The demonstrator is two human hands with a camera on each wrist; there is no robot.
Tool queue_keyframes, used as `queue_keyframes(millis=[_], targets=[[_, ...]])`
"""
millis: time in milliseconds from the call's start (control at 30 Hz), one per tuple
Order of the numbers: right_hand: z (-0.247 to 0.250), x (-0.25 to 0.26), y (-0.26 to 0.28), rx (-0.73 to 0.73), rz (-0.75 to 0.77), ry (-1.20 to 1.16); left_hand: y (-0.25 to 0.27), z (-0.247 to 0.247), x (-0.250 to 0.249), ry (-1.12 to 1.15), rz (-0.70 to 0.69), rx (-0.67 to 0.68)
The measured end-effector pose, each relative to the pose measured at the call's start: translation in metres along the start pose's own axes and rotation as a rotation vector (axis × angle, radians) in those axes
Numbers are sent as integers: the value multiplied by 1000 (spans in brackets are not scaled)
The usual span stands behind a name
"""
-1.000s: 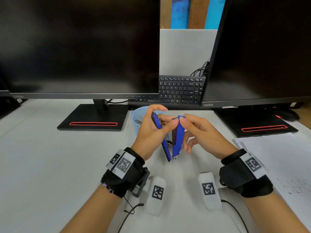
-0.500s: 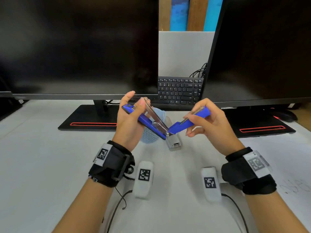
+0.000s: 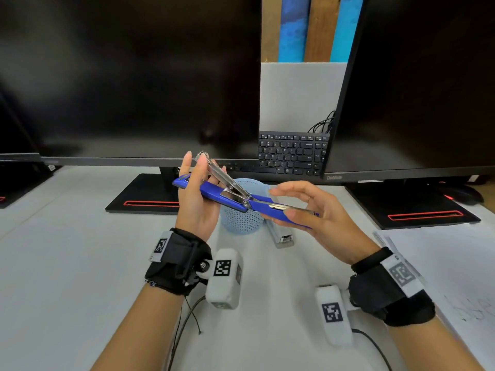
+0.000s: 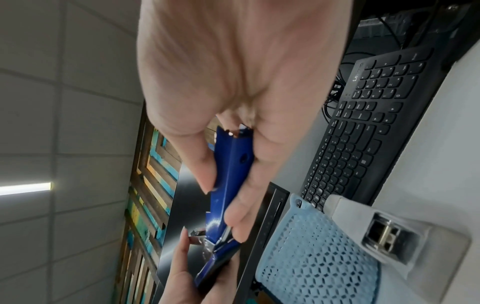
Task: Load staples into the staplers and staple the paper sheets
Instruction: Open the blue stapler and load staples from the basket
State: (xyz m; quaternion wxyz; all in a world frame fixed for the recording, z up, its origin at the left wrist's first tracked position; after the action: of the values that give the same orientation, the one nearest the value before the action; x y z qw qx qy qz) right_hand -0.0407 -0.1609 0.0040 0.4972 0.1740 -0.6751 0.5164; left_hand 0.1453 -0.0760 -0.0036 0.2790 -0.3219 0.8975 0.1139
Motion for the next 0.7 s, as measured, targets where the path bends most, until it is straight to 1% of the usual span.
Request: queue_keyframes(millis=[133,233,333,433,533,700], targets=[[-6,-1,1,15,0,68,2,-3,5,-124,-46,-6],[-5,-1,0,-6,-4,87,1,-6,14,-179,-46,5],[-4,-2,0,-5,-4,91,0,-4,18,-215,-31,-44],[-7,-5,1,15,-17,108,0,0,20,-183,-5,-87],[-17,-13,3,70,-75,102,0,4,15,-134,-4,-102],[-40,-25,15,218,-259,39,-1,6,4,-111,-51,-104]])
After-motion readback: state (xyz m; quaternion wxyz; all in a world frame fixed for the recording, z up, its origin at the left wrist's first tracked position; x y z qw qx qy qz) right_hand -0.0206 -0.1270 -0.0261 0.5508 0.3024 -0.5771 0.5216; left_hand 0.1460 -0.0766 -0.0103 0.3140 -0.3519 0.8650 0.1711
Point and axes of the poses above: each hand's wrist, its own y-axis away from the middle knuckle, its own z-axis out of the back of the hand, x = y × z, the point moved 10 cm from there along -y, towards the middle knuckle, and after that the axes turned 13 degrees about z, right-handed, at the moved point
